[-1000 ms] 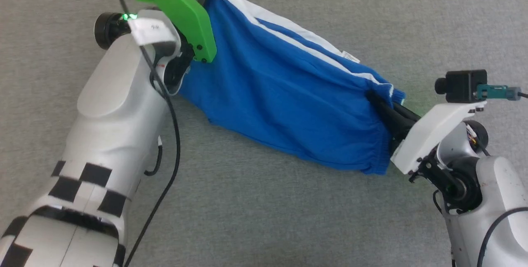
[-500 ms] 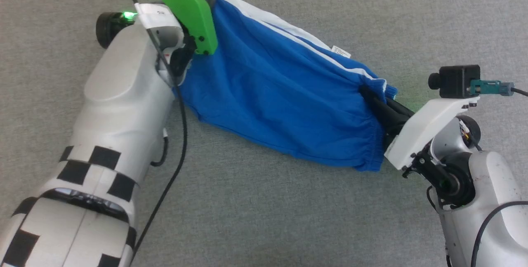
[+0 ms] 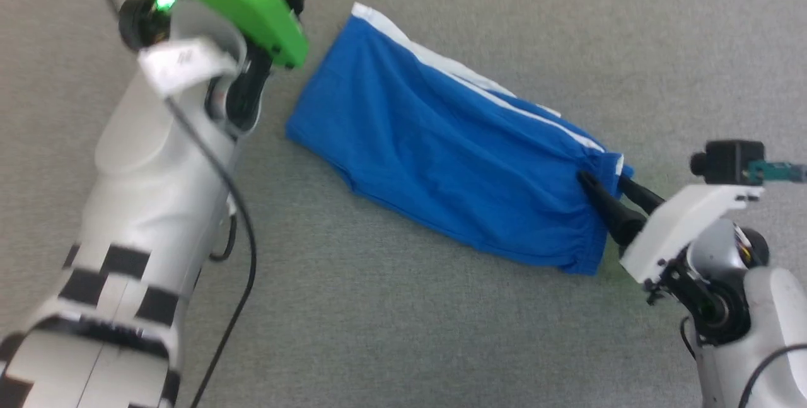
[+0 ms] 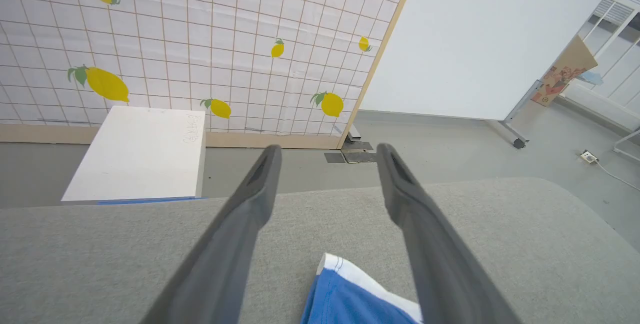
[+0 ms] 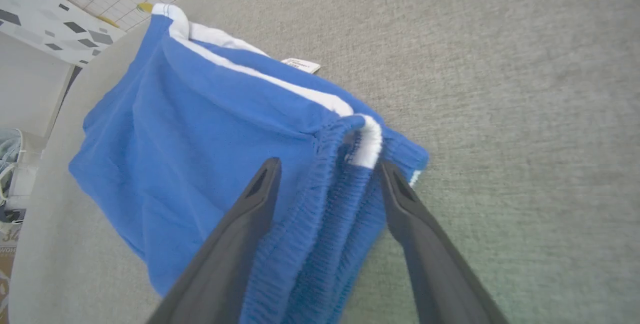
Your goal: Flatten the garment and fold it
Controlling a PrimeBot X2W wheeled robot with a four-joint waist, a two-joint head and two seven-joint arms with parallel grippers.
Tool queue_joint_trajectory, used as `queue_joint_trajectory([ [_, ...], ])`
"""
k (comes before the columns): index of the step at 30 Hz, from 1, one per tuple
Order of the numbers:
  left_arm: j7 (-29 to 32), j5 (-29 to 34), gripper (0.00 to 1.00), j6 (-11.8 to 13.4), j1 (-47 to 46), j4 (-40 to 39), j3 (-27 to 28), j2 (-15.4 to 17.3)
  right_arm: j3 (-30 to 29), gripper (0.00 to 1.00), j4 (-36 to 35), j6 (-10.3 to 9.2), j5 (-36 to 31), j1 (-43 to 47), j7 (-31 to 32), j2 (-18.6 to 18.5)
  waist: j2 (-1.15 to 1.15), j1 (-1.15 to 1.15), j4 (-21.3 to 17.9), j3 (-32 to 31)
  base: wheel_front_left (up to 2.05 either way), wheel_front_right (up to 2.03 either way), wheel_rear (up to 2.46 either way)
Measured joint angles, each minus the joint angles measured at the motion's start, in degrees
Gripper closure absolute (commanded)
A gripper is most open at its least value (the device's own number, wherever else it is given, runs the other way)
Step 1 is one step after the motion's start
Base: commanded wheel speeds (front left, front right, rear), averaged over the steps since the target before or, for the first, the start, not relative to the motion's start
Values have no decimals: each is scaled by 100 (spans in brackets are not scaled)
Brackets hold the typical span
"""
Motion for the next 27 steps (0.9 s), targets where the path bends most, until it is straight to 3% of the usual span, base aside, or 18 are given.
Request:
queue_joint_trajectory([
  [4,-568,41,0,21,592,-504,108,276,-241,0,-201,-1,-120,241,-92,-34,0,0,87,-337,0,0,0],
  [7,-838,75,0,171,1127,-989,219,488,-441,0,-390,-1,-233,411,-100,-57,0,0,143,-602,0,0,0],
  [16,-1042,481,0,835,3346,-2924,740,948,-820,0,-766,-1,-641,960,277,13,0,-1,312,-1324,0,0,0],
  [21,-1048,745,0,1128,4643,-3593,1021,1025,-902,0,-827,-1,-861,1146,513,90,0,-1,446,-1530,0,0,0],
  [27,-1048,766,0,1274,5295,-3734,1051,959,-931,0,-828,-1,-1210,1323,673,122,0,-1,551,-1592,0,0,0],
])
